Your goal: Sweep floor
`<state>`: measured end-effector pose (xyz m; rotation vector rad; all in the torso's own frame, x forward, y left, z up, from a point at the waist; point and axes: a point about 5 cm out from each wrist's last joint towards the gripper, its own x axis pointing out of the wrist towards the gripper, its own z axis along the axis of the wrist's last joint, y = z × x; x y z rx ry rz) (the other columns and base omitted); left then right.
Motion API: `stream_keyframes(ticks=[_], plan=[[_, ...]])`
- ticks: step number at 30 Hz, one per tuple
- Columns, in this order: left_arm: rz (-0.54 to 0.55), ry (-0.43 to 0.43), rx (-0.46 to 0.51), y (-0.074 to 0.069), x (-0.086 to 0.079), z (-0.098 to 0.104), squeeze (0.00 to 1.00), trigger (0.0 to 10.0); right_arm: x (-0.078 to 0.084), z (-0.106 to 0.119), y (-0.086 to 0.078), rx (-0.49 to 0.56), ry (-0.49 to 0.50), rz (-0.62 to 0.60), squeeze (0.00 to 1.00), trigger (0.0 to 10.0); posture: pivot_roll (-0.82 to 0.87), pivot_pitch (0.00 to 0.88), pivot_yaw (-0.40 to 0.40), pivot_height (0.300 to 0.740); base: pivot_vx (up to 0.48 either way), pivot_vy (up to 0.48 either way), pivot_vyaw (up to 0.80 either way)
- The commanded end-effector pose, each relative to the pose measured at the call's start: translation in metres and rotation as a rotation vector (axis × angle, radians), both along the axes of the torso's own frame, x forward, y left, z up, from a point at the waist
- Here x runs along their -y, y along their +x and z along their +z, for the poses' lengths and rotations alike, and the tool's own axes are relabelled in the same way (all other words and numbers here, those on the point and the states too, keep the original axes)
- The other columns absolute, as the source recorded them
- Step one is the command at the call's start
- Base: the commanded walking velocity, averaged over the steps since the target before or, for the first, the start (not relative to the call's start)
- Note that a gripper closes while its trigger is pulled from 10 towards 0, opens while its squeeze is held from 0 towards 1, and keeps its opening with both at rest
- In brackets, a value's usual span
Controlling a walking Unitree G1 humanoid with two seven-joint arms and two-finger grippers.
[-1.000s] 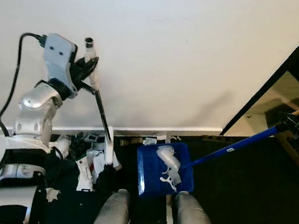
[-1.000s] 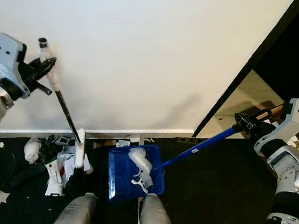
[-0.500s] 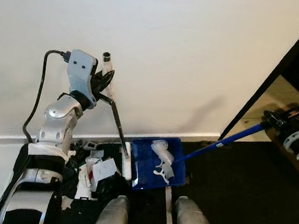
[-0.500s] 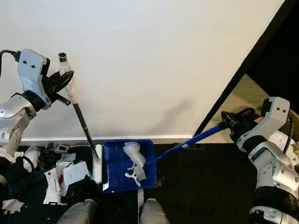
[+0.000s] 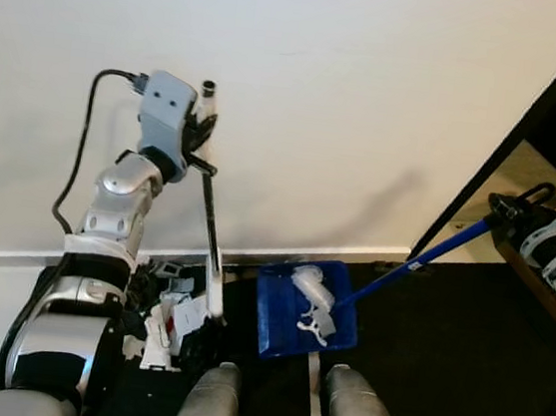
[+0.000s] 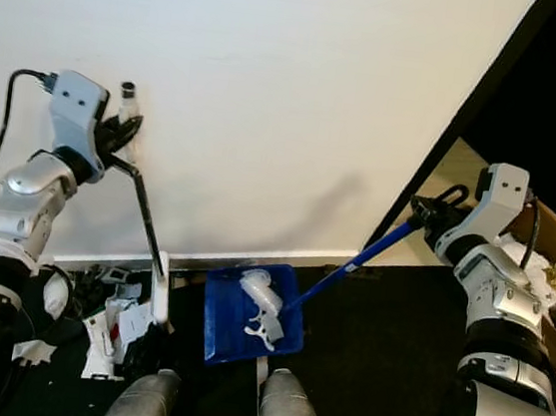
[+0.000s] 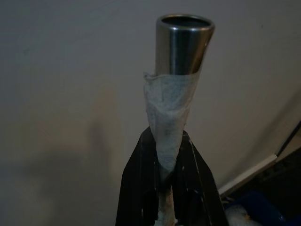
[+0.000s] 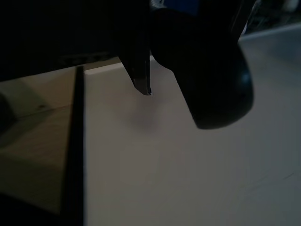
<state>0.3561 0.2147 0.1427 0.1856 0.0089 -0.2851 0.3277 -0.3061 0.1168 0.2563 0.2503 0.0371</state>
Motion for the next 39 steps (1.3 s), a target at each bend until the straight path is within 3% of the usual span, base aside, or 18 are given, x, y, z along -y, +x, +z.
stream_keyframes(ticks=[1, 2, 5, 6, 10, 14, 16, 19, 27, 28, 33, 36, 39], plan=[[0.015, 0.014, 0.013, 0.001, -0.005, 0.003, 0.0, 10.0, 0.003, 0.009, 0.003, 0.05, 0.0, -0.027, 0.0, 10.0, 0.01, 0.137, 0.055, 0.74, 0.0, 0.0, 0.0], [0.006, 0.021, 0.007, -0.001, -0.004, 0.001, 0.0, 10.0, 0.004, 0.012, 0.005, 0.059, -0.035, -0.022, 0.0, 10.0, 0.02, 0.126, 0.056, 0.74, 0.0, 0.0, 0.0], [0.008, 0.01, 0.014, -0.004, -0.006, 0.002, 0.0, 10.0, 0.015, 0.022, 0.004, 0.095, -0.015, -0.064, 0.0, 10.0, 0.02, 0.136, 0.047, 0.74, 0.0, 0.0, 0.0], [0.023, 0.008, 0.011, -0.01, -0.016, -0.001, 0.0, 10.0, 0.03, 0.031, 0.0, 0.116, 0.019, -0.1, 0.0, 10.0, 0.02, 0.152, 0.044, 0.74, 0.0, 0.0, 0.0], [0.033, 0.03, -0.003, -0.017, -0.028, -0.005, 0.0, 10.0, 0.045, 0.037, -0.006, 0.115, -0.002, -0.112, 0.0, 10.0, 0.02, 0.143, 0.045, 0.74, 0.0, 0.0, 0.0], [0.063, 0.039, -0.014, -0.023, -0.046, -0.008, 0.0, 10.0, 0.063, 0.043, -0.015, 0.107, -0.049, -0.132, 0.0, 10.0, 0.02, 0.15, 0.042, 0.74, 0.0, 0.0, 0.0], [0.085, 0.074, -0.017, -0.029, -0.06, -0.007, 0.0, 10.0, 0.079, 0.041, -0.028, 0.061, -0.126, -0.151, 0.0, 10.0, 0.04, 0.127, 0.038, 0.74, 0.0, 0.0, 0.0], [0.1, 0.092, -0.015, -0.033, -0.068, -0.004, 0.0, 10.0, 0.091, 0.04, -0.038, 0.041, -0.153, -0.174, 0.0, 10.0, 0.05, 0.117, 0.037, 0.74, 0.0, 0.0, 0.0], [0.083, 0.076, -0.006, -0.042, -0.062, -0.008, 0.0, 10.0, 0.102, 0.018, -0.06, -0.037, -0.191, -0.208, 0.0, 10.0, 0.07, 0.089, 0.039, 0.74, 0.0, 0.0, 0.0], [0.076, 0.071, -0.002, -0.041, -0.062, -0.007, 0.0, 10.0, 0.111, 0.022, -0.065, -0.041, -0.203, -0.228, 0.0, 10.0, 0.07, 0.093, 0.043, 0.74, 0.0, 0.0, 0.0], [0.072, 0.071, -0.002, -0.041, -0.062, -0.006, 0.0, 10.0, 0.119, 0.029, -0.07, -0.044, -0.226, -0.238, 0.0, 10.0, 0.06, 0.088, 0.045, 0.74, 0.0, 0.0, 0.0], [0.068, 0.06, -0.001, -0.042, -0.062, -0.006, 0.0, 10.0, 0.142, 0.05, -0.085, -0.037, -0.284, -0.301, 0.0, 10.0, 0.05, 0.089, 0.047, 0.74, 0.0, 0.0, 0.0], [0.065, 0.05, -0.001, -0.043, -0.061, -0.006, 0.0, 10.0, 0.148, 0.057, -0.089, -0.028, -0.298, -0.325, 0.0, 10.0, 0.05, 0.09, 0.046, 0.74, 0.0, 0.0, 0.0]])
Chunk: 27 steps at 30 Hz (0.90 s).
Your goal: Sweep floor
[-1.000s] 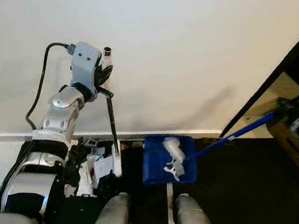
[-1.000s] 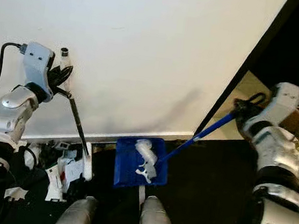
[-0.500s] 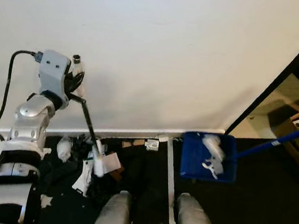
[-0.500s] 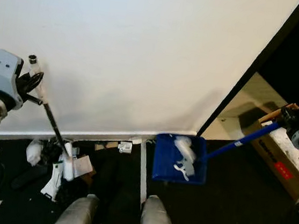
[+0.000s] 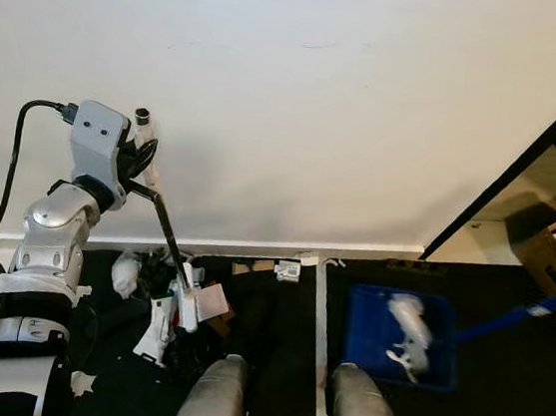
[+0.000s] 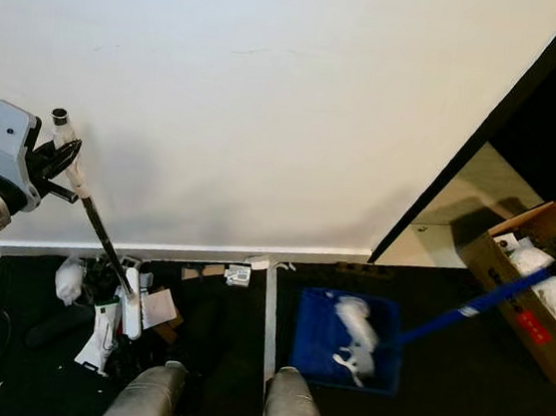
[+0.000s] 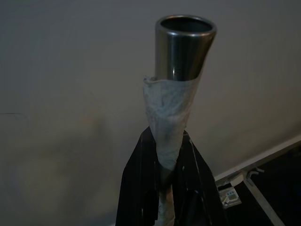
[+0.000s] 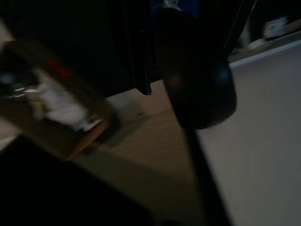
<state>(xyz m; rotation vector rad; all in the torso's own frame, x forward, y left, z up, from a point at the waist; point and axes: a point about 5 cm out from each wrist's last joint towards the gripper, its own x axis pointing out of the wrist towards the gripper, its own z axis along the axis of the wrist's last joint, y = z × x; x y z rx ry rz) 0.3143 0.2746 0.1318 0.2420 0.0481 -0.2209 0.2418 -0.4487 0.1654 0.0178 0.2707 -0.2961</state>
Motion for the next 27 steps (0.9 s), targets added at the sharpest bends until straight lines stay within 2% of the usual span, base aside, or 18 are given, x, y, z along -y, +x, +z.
stream_keyframes(ticks=[1, 10, 18, 24, 27], plan=[[-0.005, -0.016, 0.024, -0.002, 0.0, 0.005, 0.0, 10.0, 0.009, 0.011, -0.005, 0.037, -0.034, -0.034, 0.0, 10.0, 0.05, 0.091, 0.047, 0.74, 0.0, 0.0, 0.0], [-0.035, -0.041, 0.021, -0.002, 0.009, 0.003, 0.0, 10.0, 0.022, 0.03, -0.014, 0.062, -0.072, -0.083, 0.0, 10.0, 0.05, 0.092, 0.044, 0.74, 0.0, 0.0, 0.0], [-0.039, -0.048, 0.013, -0.004, 0.011, 0.001, 0.0, 10.0, 0.02, 0.02, -0.017, 0.012, -0.091, -0.043, 0.0, 10.0, 0.05, 0.089, 0.042, 0.74, 0.0, 0.0, 0.0], [-0.036, -0.046, 0.011, -0.005, 0.008, 0.003, 0.0, 10.0, 0.029, 0.024, -0.031, -0.008, -0.111, -0.062, 0.0, 10.0, 0.05, 0.088, 0.048, 0.74, 0.0, 0.0, 0.0], [-0.043, -0.048, 0.002, -0.004, 0.01, 0.001, 0.0, 10.0, 0.036, 0.025, -0.043, -0.036, -0.133, -0.079, 0.0, 10.0, 0.05, 0.087, 0.055, 0.74, 0.0, 0.0, 0.0]])
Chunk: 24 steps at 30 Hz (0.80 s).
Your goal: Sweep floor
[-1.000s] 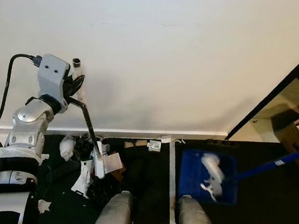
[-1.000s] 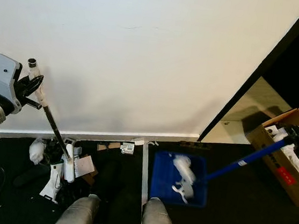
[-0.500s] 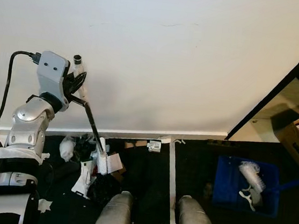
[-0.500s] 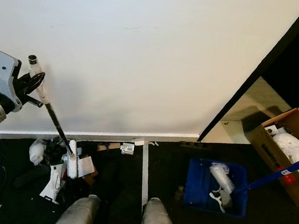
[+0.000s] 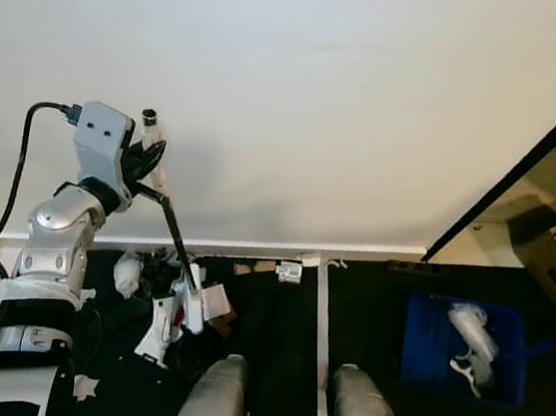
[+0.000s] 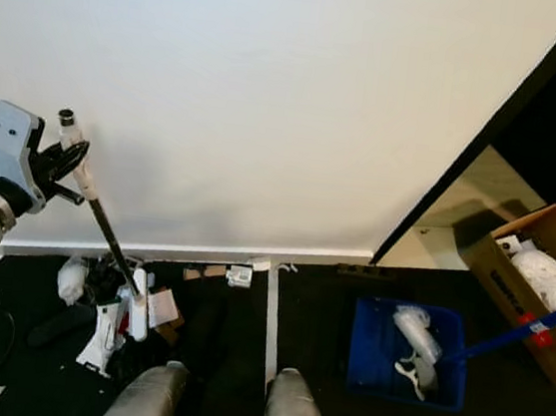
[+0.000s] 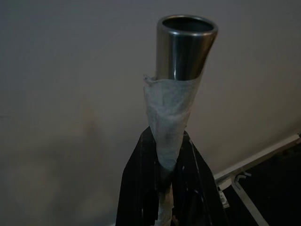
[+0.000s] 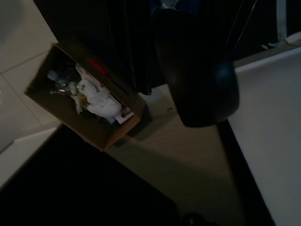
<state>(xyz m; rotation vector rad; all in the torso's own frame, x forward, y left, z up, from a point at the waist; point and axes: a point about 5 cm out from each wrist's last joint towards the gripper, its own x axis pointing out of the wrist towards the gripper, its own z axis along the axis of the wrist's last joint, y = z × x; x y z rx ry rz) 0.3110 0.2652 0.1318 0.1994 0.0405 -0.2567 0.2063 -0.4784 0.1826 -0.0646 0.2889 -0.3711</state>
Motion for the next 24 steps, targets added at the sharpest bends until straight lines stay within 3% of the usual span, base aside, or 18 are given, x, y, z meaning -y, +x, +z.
stream_keyframes(ticks=[1, 13, 24], plan=[[-0.009, -0.006, 0.001, 0.0, 0.001, 0.0, 0.0, 10.0, 0.008, 0.008, -0.01, -0.012, -0.052, -0.021, 0.0, 10.0, 0.05, 0.087, 0.055, 0.74, 0.0, 0.0, 0.0], [-0.013, -0.014, -0.005, 0.001, 0.004, -0.001, 0.0, 10.0, 0.023, 0.021, -0.03, -0.048, -0.134, -0.1, 0.0, 10.0, 0.04, 0.089, 0.056, 0.74, 0.0, 0.0, 0.0], [-0.008, -0.028, -0.009, -0.001, 0.009, -0.006, 0.0, 10.0, 0.007, -0.009, -0.013, -0.077, -0.137, -0.068, 0.0, 10.0, 0.05, 0.092, 0.052, 0.74, 0.0, 0.0, 0.0]])
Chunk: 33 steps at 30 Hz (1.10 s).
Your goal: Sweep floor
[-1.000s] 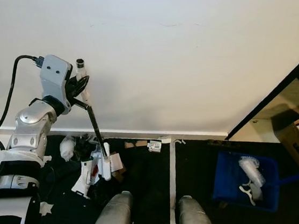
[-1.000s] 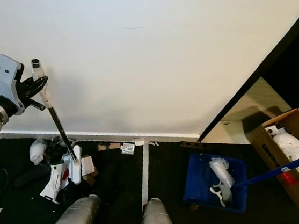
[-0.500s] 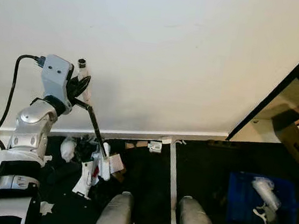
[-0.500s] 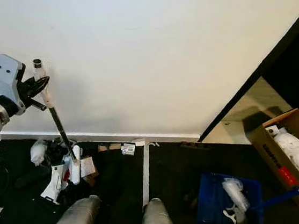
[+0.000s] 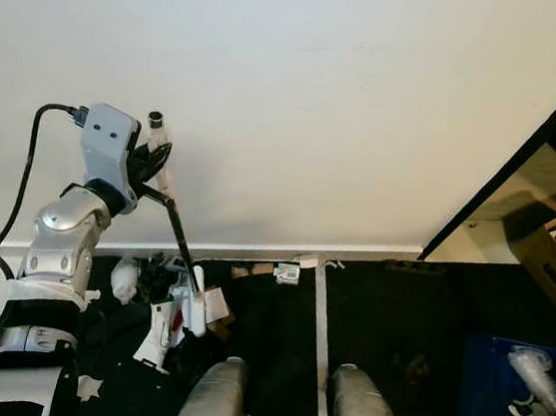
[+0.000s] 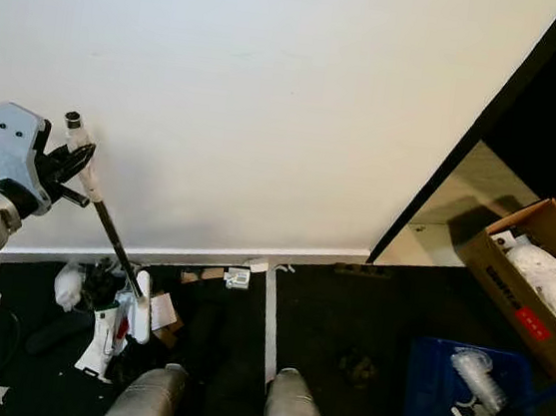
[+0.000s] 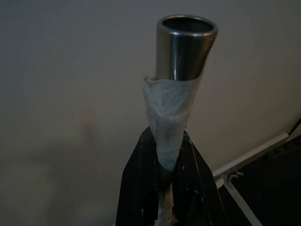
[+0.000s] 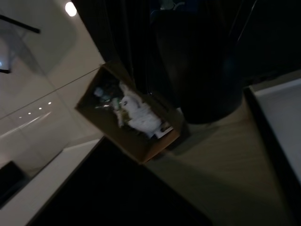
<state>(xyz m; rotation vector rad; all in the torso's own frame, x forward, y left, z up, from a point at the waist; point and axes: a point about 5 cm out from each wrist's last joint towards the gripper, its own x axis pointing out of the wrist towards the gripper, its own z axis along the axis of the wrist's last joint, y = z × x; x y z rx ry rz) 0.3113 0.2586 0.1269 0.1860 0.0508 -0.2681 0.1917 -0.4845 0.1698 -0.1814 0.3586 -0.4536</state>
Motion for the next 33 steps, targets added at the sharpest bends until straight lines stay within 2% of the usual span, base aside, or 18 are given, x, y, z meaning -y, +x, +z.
stream_keyframes(ticks=[1, 3, 4, 6, 8, 12, 13, 15, 16, 21, 23, 24, 26, 28, 29, 33], plan=[[0.003, -0.018, 0.004, -0.002, 0.003, -0.002, 0.0, 10.0, -0.003, 0.0, 0.004, 0.013, -0.022, 0.01, 0.0, 10.0, 0.05, 0.091, 0.053, 0.74, 0.0, 0.0, 0.0], [0.003, -0.018, 0.003, -0.002, 0.004, -0.002, 0.0, 10.0, -0.005, -0.003, 0.006, 0.013, -0.019, 0.014, 0.0, 10.0, 0.05, 0.091, 0.053, 0.74, 0.0, 0.0, 0.0], [0.006, -0.022, 0.004, -0.001, 0.006, -0.003, 0.0, 10.0, -0.014, -0.014, 0.014, 0.021, -0.012, 0.025, 0.0, 10.0, 0.05, 0.094, 0.052, 0.74, 0.0, 0.0, 0.0], [0.006, -0.022, 0.004, -0.001, 0.006, -0.003, 0.0, 10.0, -0.014, -0.014, 0.014, 0.021, -0.012, 0.025, 0.0, 10.0, 0.05, 0.094, 0.052, 0.74, 0.0, 0.0, 0.0], [0.005, -0.027, 0.007, -0.001, 0.01, -0.004, 0.0, 10.0, -0.027, -0.029, 0.025, 0.028, 0.001, 0.036, 0.0, 10.0, 0.06, 0.094, 0.051, 0.74, 0.0, 0.0, 0.0], [0.003, -0.028, 0.01, 0.0, 0.012, -0.003, 0.0, 10.0, -0.037, -0.039, 0.033, 0.038, 0.014, 0.035, 0.0, 10.0, 0.06, 0.094, 0.048, 0.74, 0.0, 0.0, 0.0], [0.009, -0.031, 0.012, 0.0, 0.012, -0.003, 0.0, 10.0, -0.045, -0.045, 0.04, 0.047, 0.023, 0.039, 0.0, 10.0, 0.07, 0.091, 0.047, 0.74, 0.0, 0.0, 0.0], [0.012, -0.032, 0.012, -0.001, 0.011, -0.003, 0.0, 10.0, -0.049, -0.048, 0.044, 0.052, 0.027, 0.043, 0.0, 10.0, 0.07, 0.092, 0.046, 0.74, 0.0, 0.0, 0.0], [0.016, -0.033, 0.012, -0.001, 0.011, -0.004, 0.0, 10.0, -0.058, -0.053, 0.051, 0.059, 0.032, 0.057, 0.0, 10.0, 0.06, 0.092, 0.047, 0.74, 0.0, 0.0, 0.0], [0.019, -0.038, 0.013, -0.001, 0.012, -0.005, 0.0, 10.0, -0.067, -0.057, 0.058, 0.079, 0.052, 0.065, 0.0, 10.0, 0.06, 0.093, 0.047, 0.74, 0.0, 0.0, 0.0], [0.015, -0.045, 0.015, 0.0, 0.017, -0.006, 0.0, 10.0, -0.078, -0.061, 0.067, 0.103, 0.073, 0.077, 0.0, 10.0, 0.06, 0.094, 0.045, 0.74, 0.0, 0.0, 0.0], [0.015, -0.045, 0.015, 0.0, 0.017, -0.006, 0.0, 10.0, -0.078, -0.061, 0.067, 0.103, 0.073, 0.077, 0.0, 10.0, 0.06, 0.094, 0.045, 0.74, 0.0, 0.0, 0.0], [0.008, -0.058, 0.024, 0.0, 0.023, -0.005, 0.0, 10.0, -0.097, -0.068, 0.08, 0.147, 0.1, 0.102, 0.0, 10.0, 0.06, 0.095, 0.041, 0.74, 0.0, 0.0, 0.0], [0.008, -0.058, 0.024, 0.0, 0.023, -0.005, 0.0, 10.0, -0.097, -0.068, 0.08, 0.147, 0.1, 0.102, 0.0, 10.0, 0.06, 0.095, 0.041, 0.74, 0.0, 0.0, 0.0], [0.004, -0.066, 0.028, 0.0, 0.027, -0.006, 0.0, 10.0, -0.114, -0.073, 0.089, 0.194, 0.144, 0.12, 0.0, 10.0, 0.06, 0.095, 0.038, 0.74, 0.0, 0.0, 0.0], [-0.002, -0.079, 0.027, -0.002, 0.029, -0.006, 0.0, 10.0, -0.13, -0.078, 0.095, 0.244, 0.201, 0.158, 0.0, 10.0, 0.06, 0.096, 0.037, 0.74, 0.0, 0.0, 0.0]])
